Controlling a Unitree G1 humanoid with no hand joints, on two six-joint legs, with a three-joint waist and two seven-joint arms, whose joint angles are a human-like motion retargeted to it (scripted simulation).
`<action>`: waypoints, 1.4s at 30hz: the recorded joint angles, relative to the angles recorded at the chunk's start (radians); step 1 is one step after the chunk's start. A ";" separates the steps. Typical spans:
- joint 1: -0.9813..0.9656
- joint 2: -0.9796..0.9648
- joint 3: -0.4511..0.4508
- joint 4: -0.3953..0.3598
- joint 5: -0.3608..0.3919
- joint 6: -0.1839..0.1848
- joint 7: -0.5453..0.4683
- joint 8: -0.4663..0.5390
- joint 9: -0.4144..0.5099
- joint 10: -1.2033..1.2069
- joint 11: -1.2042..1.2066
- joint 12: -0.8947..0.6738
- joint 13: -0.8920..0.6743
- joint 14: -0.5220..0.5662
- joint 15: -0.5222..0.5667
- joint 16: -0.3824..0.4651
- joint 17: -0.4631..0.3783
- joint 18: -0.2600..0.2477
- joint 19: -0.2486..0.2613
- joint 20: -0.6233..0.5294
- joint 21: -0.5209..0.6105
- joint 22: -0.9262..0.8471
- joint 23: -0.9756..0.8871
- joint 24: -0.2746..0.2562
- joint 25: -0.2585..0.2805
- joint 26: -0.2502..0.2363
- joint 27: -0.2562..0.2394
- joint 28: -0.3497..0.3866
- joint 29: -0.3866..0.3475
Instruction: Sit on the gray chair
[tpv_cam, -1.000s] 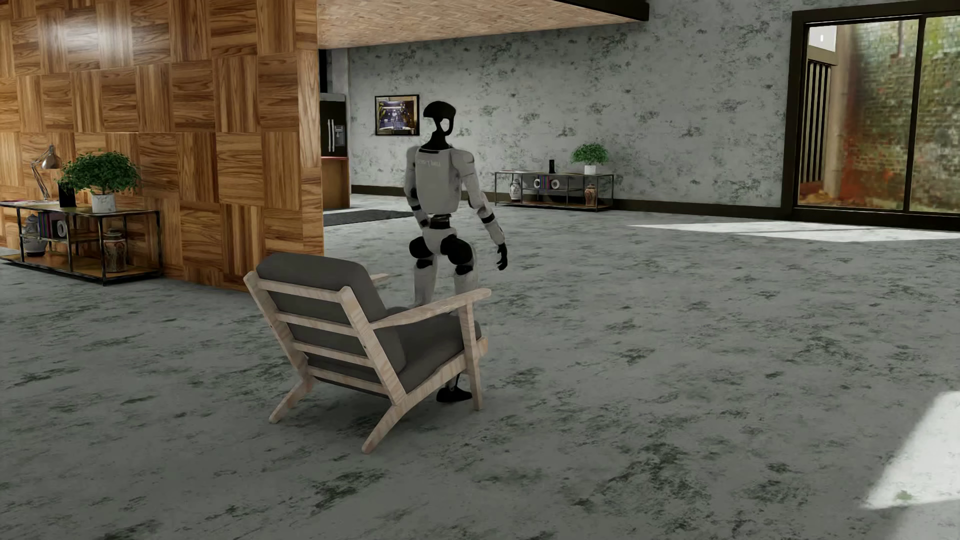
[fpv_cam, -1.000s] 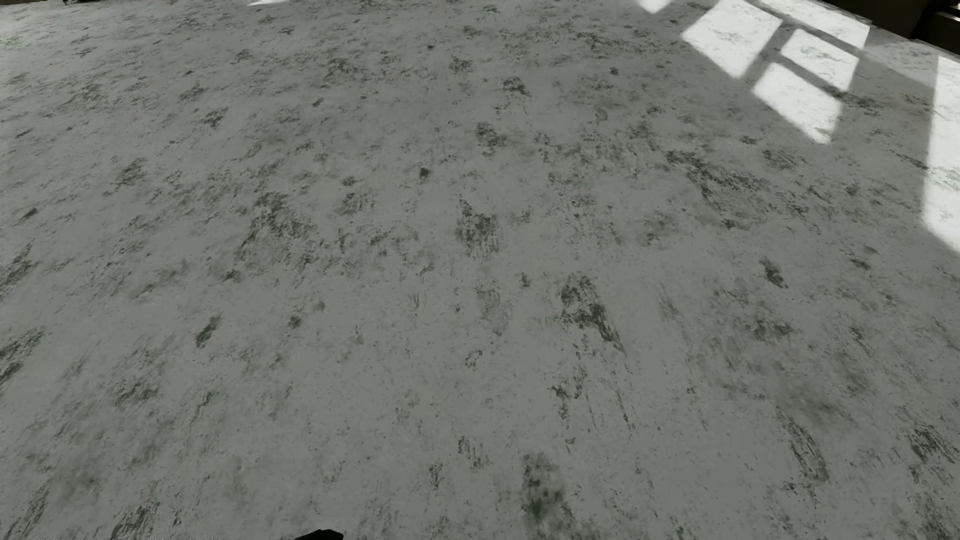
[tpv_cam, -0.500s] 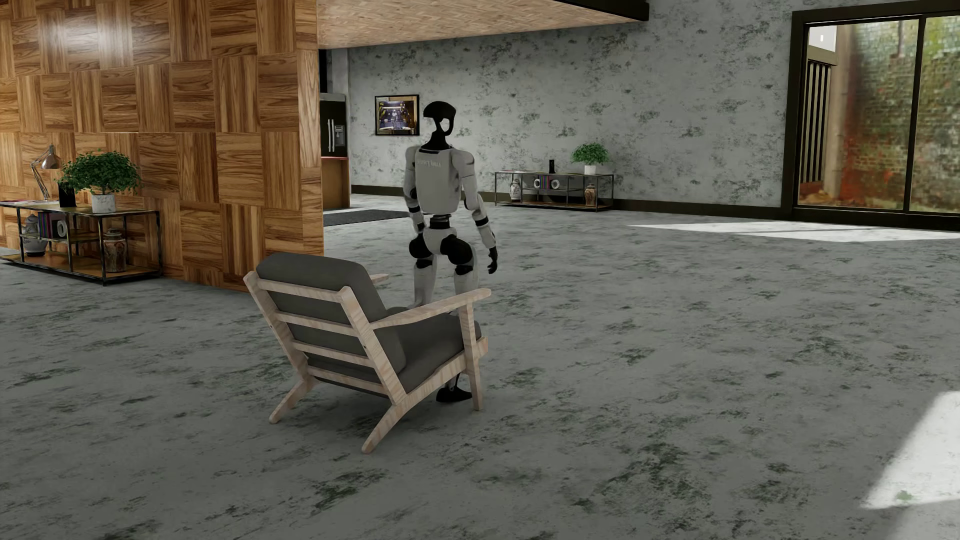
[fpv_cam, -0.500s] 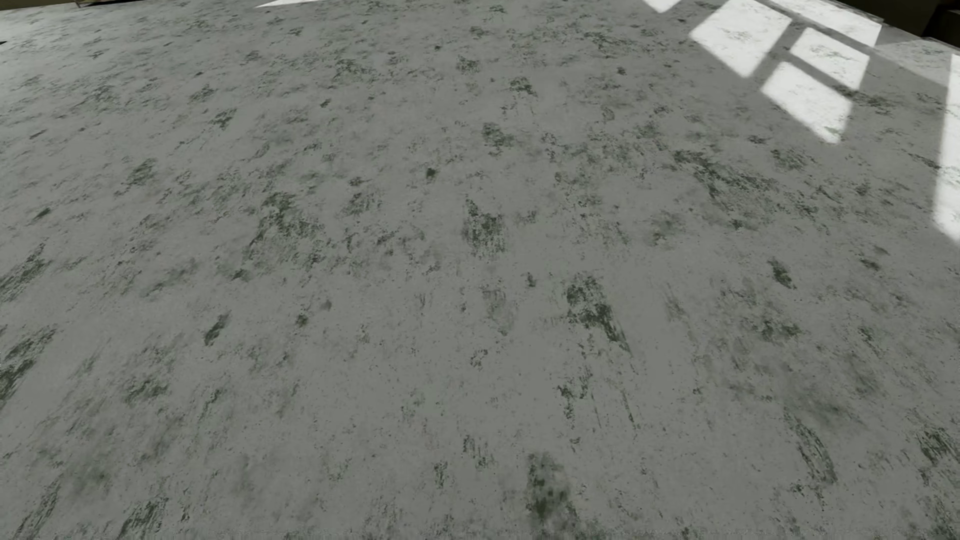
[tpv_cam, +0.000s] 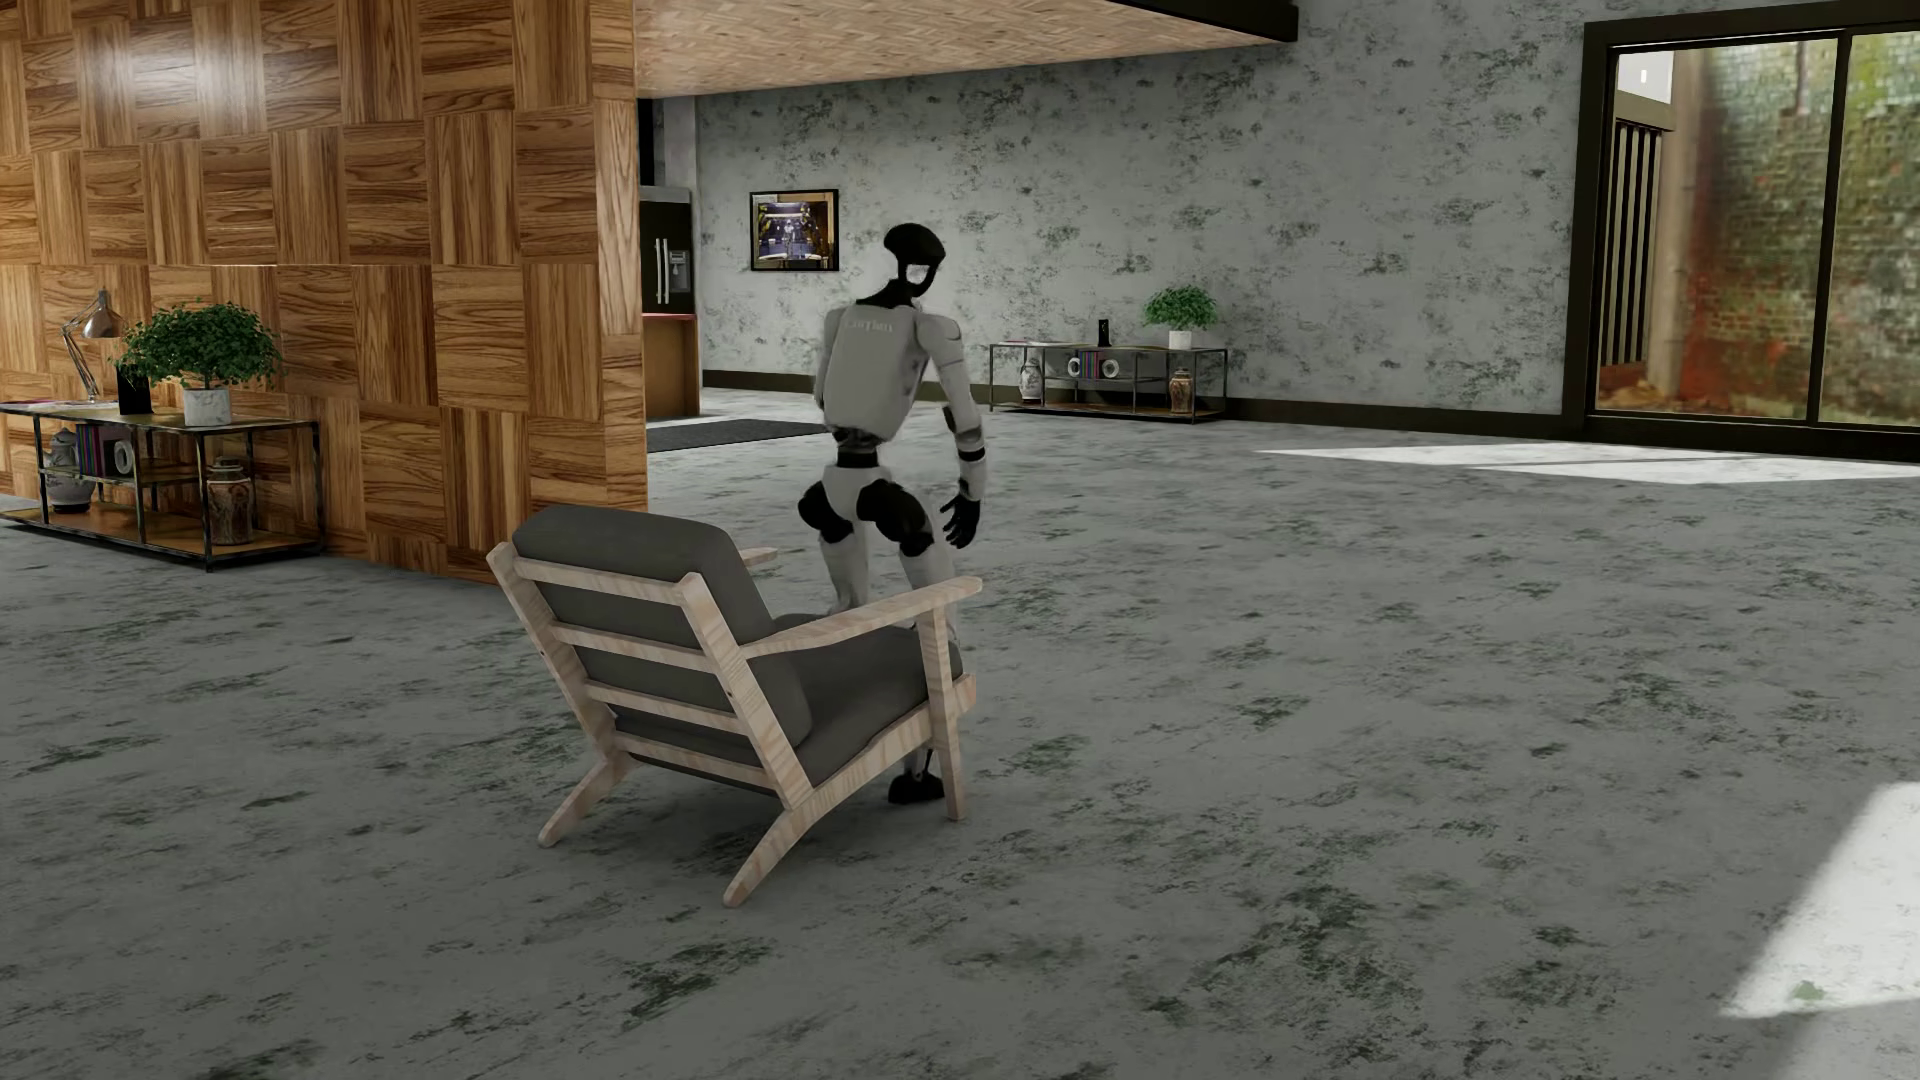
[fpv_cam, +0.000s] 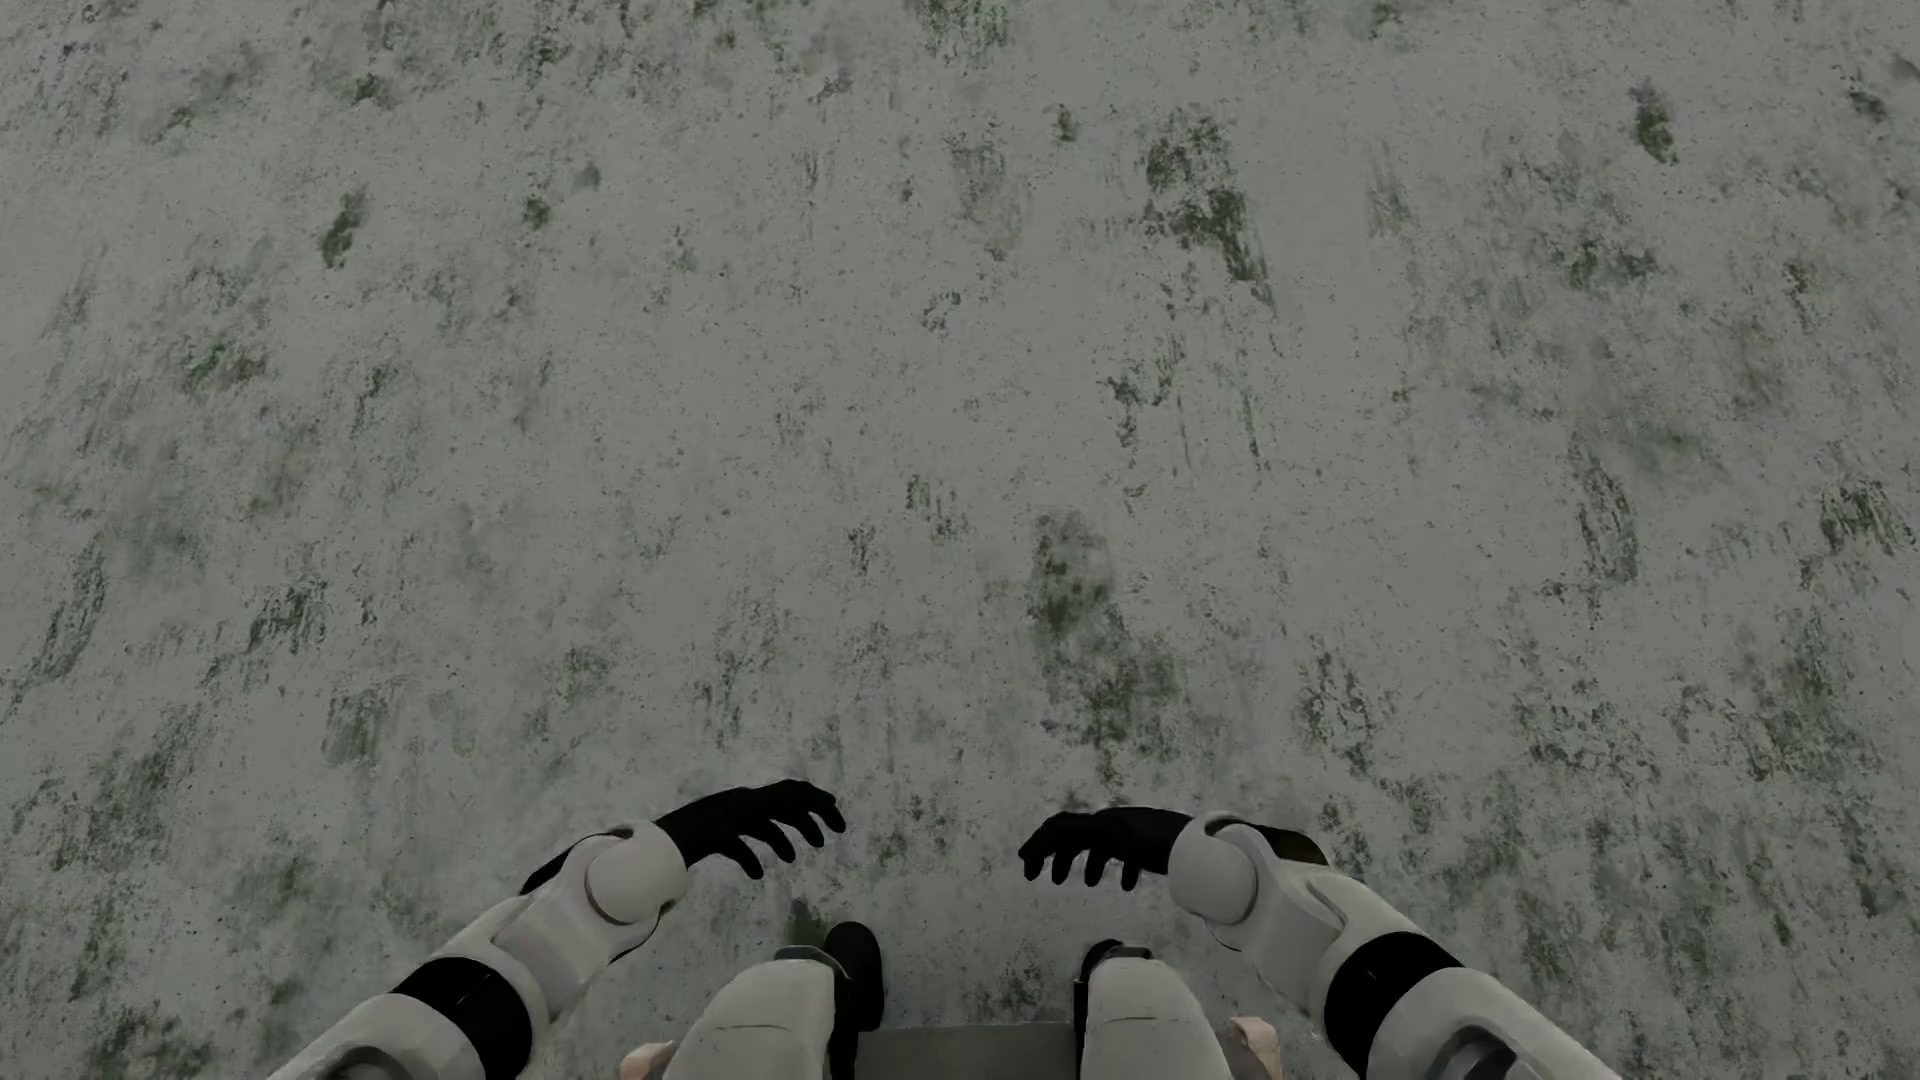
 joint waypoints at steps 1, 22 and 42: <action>-0.047 -0.042 -0.002 0.005 -0.010 -0.002 -0.002 0.005 0.041 0.036 0.041 -0.032 -0.044 -0.002 -0.023 0.015 -0.006 -0.010 -0.003 -0.026 0.042 -0.020 -0.012 0.003 -0.015 -0.011 -0.013 0.012 -0.011; -1.137 -1.081 0.019 0.144 -0.156 -0.035 -0.188 0.236 0.524 1.305 1.311 -0.497 -0.819 -0.261 -0.294 0.731 -0.628 -0.223 0.200 -0.215 0.621 -1.116 -0.899 -0.221 0.109 -0.289 -0.153 0.500 -0.769; -0.759 -0.706 0.020 0.133 -0.115 -0.038 -0.170 0.217 0.303 1.417 1.401 0.158 0.085 -0.169 -0.171 0.120 0.009 -0.091 0.132 0.330 -0.353 -0.414 -0.154 -0.213 0.277 -0.107 0.025 0.445 -0.597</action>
